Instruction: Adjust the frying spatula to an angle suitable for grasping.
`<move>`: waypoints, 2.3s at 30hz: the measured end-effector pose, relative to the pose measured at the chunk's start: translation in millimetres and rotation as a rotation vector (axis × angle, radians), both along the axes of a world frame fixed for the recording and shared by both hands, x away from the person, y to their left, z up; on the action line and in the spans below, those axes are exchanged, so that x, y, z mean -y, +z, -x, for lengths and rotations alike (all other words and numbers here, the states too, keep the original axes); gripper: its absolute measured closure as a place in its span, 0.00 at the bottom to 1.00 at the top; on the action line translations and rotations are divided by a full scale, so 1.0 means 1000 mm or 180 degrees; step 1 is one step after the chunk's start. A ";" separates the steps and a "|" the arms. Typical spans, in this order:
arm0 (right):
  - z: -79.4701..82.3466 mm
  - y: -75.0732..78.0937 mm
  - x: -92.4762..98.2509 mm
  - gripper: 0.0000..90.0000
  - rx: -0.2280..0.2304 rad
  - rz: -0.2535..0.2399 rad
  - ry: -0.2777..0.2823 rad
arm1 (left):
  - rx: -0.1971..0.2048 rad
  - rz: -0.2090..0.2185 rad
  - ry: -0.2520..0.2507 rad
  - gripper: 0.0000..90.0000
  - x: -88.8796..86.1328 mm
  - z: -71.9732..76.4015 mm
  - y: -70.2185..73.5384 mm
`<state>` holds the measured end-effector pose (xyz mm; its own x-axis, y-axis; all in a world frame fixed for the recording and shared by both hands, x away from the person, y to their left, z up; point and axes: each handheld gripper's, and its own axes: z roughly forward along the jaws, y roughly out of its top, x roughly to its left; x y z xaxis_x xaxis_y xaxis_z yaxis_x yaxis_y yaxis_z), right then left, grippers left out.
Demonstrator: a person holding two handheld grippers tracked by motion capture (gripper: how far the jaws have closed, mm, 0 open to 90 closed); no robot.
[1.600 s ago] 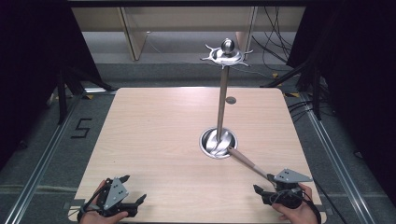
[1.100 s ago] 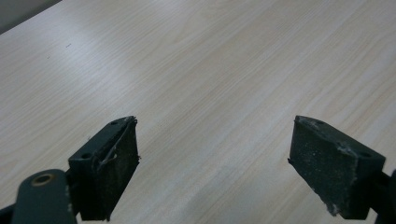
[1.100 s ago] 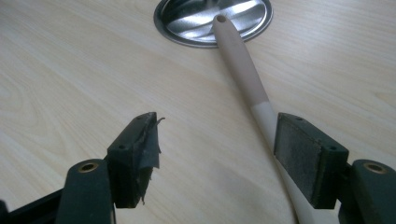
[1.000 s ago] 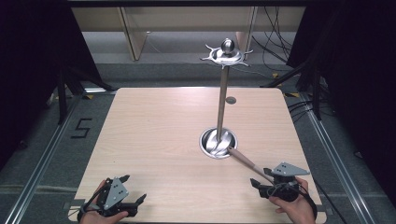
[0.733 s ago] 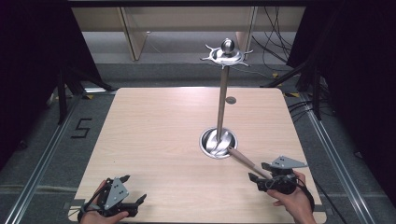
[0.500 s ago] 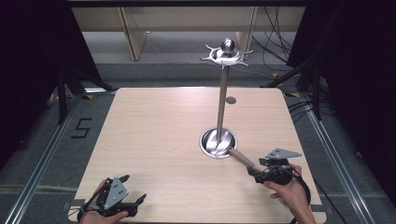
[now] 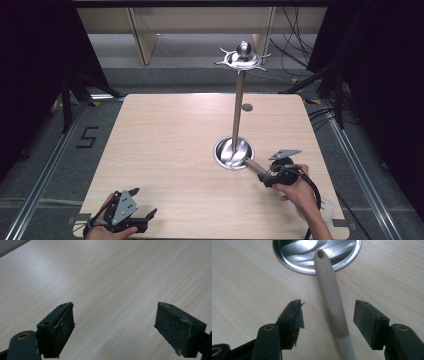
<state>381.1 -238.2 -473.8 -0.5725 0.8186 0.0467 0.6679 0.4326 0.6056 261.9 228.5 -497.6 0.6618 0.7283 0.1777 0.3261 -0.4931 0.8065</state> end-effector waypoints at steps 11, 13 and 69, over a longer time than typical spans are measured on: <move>-0.022 -0.003 -0.016 0.52 -0.0233 0.0244 0.0143 | 0.0012 -0.0079 -0.0058 0.17 -0.001 -0.001 0.002; -0.026 -0.005 -0.017 0.53 -0.0206 0.0274 0.0216 | 0.0079 -0.0028 -0.0050 0.17 0.000 -0.001 0.001; -0.017 0.047 0.000 0.76 0.0342 0.0213 0.0328 | 0.0048 -0.0051 -0.0096 0.17 0.000 -0.001 0.002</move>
<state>398.3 -237.7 -426.7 -0.6524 0.7545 -0.0721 0.5508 0.5373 0.6386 262.5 228.9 -496.0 0.6806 0.7050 0.1993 0.2989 -0.5155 0.8031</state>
